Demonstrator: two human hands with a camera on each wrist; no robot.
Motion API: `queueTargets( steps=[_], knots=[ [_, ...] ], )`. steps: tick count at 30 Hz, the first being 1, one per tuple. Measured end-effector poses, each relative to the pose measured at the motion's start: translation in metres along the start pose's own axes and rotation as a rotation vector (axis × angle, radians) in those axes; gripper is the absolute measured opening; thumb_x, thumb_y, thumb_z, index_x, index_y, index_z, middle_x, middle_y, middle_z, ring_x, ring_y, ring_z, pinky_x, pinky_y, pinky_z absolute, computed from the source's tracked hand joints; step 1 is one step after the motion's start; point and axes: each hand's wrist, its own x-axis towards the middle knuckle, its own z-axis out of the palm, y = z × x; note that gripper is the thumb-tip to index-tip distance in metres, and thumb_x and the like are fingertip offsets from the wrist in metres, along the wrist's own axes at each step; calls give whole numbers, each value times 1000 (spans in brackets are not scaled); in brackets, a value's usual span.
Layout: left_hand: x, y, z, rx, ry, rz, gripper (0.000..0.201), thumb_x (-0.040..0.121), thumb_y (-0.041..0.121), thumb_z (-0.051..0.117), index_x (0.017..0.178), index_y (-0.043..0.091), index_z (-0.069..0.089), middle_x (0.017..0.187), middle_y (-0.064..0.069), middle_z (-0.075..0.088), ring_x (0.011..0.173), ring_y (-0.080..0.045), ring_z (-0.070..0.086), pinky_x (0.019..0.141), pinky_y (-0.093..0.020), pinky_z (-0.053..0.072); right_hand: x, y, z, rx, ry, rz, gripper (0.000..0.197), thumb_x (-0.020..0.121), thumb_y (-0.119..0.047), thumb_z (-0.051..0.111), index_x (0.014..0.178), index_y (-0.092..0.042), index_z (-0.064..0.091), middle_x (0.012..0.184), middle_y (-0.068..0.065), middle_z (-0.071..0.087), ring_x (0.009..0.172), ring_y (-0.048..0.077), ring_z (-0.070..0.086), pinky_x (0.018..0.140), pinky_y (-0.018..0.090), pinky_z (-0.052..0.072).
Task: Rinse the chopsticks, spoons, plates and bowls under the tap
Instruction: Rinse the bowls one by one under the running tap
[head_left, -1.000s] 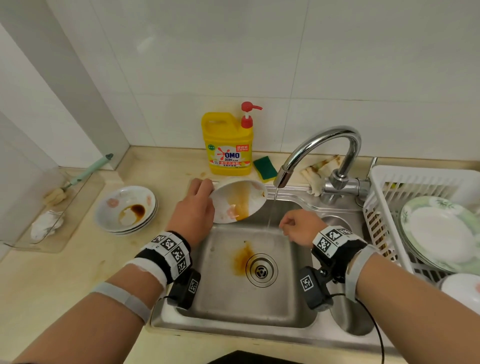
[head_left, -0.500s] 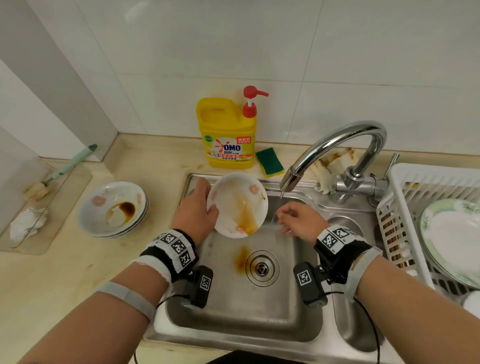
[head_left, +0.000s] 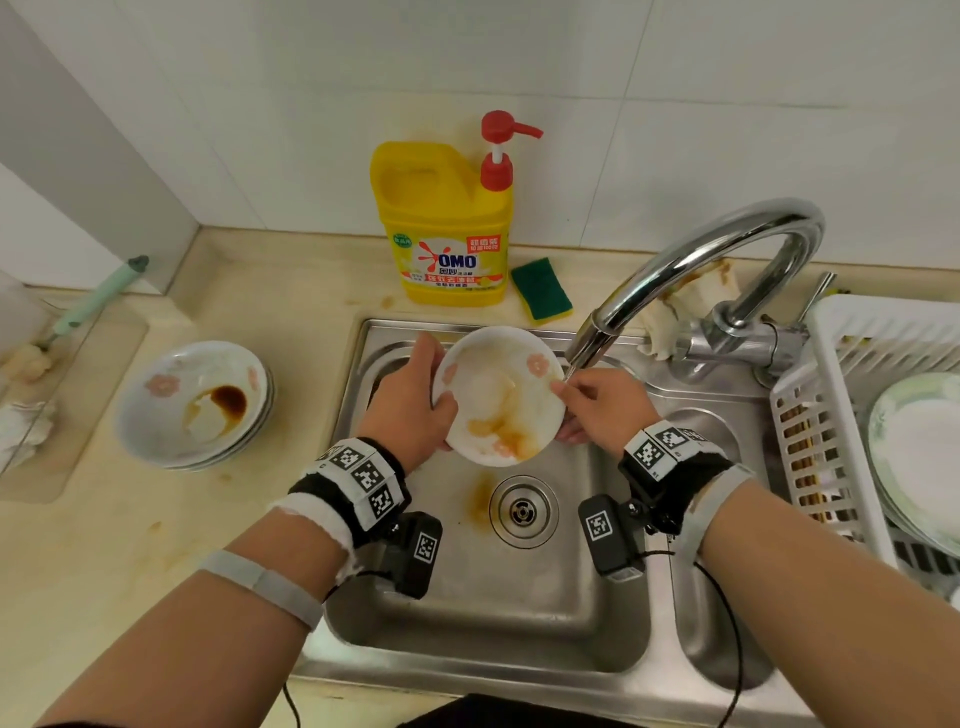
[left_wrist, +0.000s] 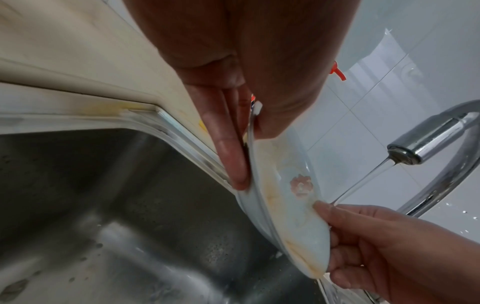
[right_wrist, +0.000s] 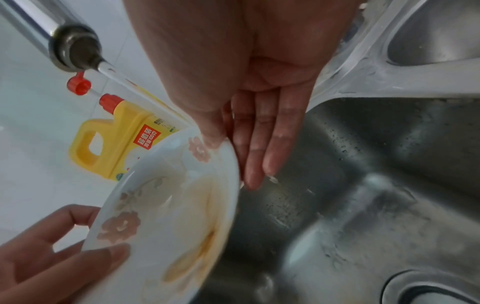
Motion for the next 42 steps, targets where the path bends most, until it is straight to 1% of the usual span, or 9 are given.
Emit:
queueTargets(
  steps=[5,11,17,21,24,30,34,38,42],
  knots=[
    [2,-2,3,-5,-22,-9,28,93,5,58,108,20,40,93,10,57,71,-10,65,46,-22,55,0,-5,-2,-98,1,-18,43,101,-43,56,82,-7,68,63,12,72,58,21,74,61,36,63],
    [6,-8,5,4,-9,2,28,95,8,58,109,24,39,97,9,59,77,-13,66,49,-30,60,6,7,0,-150,-62,-25,14,100,-14,61,87,-8,62,79,10,76,71,19,76,77,43,64],
    [11,-10,7,126,36,76,28,97,12,58,111,26,37,88,12,59,77,-13,65,61,-32,58,-5,-11,1,-2,-38,27,48,97,-59,56,88,-14,68,65,10,74,62,24,75,59,35,63],
    [14,-7,6,157,65,109,29,96,12,58,111,26,36,88,8,61,79,-20,65,68,-42,57,-4,-8,-2,-74,-31,-17,38,102,-45,56,87,-13,68,66,11,74,63,22,75,63,34,64],
    [16,-4,3,188,97,138,27,97,12,58,112,21,38,89,4,62,79,-23,64,67,-42,54,-1,0,-2,-76,-58,-30,13,101,-17,60,107,-7,66,83,13,75,70,19,76,70,35,65],
    [18,5,2,303,40,196,31,98,17,59,112,29,34,88,3,67,73,-21,65,65,-45,58,-3,-9,0,-34,-35,49,39,101,-48,55,97,-11,65,81,9,74,62,22,76,62,38,64],
    [18,10,2,351,53,203,26,99,21,57,114,28,37,91,4,69,75,-22,66,60,-39,55,-3,-3,1,-173,-78,-33,30,105,-38,51,102,-11,63,83,7,74,62,17,75,62,35,64],
    [20,11,3,405,46,218,24,99,25,56,111,31,36,91,6,69,71,-20,65,50,-27,38,-5,2,2,-150,-83,-29,14,101,-25,60,111,-17,63,96,7,74,66,16,76,66,37,65],
    [22,12,3,445,44,228,23,100,27,55,112,32,36,89,6,68,70,-20,65,52,-31,46,-9,-15,4,-29,-70,108,26,100,-46,57,91,-22,63,81,12,74,58,29,74,56,36,61]
  ],
)
